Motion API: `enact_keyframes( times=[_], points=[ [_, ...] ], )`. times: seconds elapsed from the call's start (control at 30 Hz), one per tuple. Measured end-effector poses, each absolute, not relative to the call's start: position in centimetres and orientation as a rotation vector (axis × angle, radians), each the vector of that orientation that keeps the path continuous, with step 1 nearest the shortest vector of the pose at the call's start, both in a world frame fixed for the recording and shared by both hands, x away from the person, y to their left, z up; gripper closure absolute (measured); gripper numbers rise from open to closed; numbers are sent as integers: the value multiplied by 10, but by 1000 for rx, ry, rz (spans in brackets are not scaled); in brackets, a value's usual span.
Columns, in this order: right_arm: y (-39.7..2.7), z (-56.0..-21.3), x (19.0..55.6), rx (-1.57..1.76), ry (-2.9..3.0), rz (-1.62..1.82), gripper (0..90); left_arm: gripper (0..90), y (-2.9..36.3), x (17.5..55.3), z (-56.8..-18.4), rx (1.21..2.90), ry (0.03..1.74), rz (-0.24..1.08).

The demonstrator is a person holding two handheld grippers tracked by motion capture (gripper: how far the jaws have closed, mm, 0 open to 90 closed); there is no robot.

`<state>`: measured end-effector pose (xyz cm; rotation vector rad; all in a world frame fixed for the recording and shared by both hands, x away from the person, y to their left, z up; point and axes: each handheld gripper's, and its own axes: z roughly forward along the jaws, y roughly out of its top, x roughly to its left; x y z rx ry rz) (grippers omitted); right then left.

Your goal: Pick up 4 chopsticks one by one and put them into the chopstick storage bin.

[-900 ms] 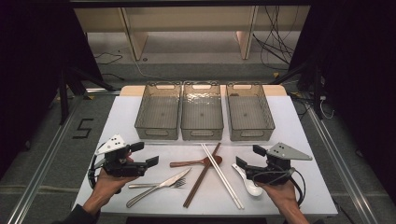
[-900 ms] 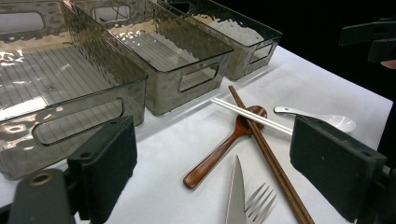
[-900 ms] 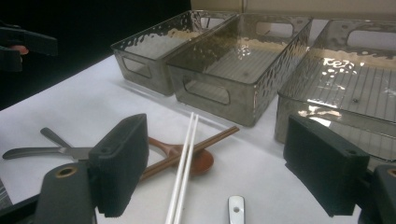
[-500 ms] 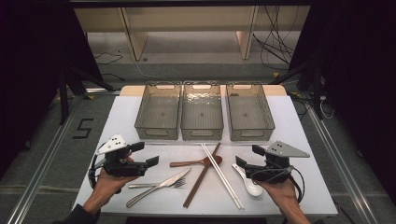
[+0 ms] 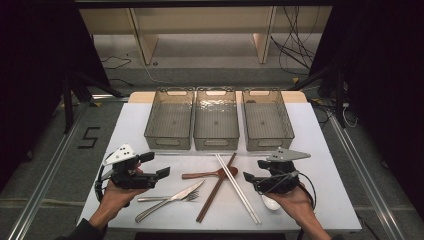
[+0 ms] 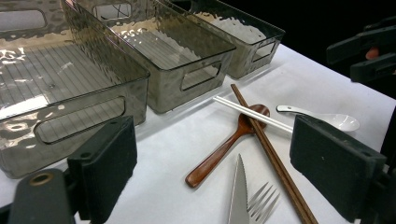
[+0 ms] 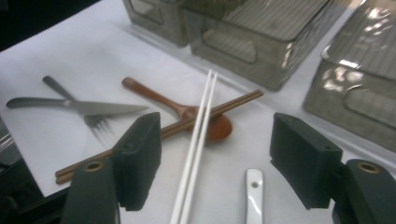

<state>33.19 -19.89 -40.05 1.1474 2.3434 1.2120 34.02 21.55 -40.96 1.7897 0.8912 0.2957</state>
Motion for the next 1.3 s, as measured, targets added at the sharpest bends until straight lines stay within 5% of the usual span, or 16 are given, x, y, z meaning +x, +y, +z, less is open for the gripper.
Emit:
enact_keyframes(
  times=[1.3],
  points=[
    [-162,-444,360,1250,2697,782,594,142,216,341,-410,1794,894,299]
  ],
)
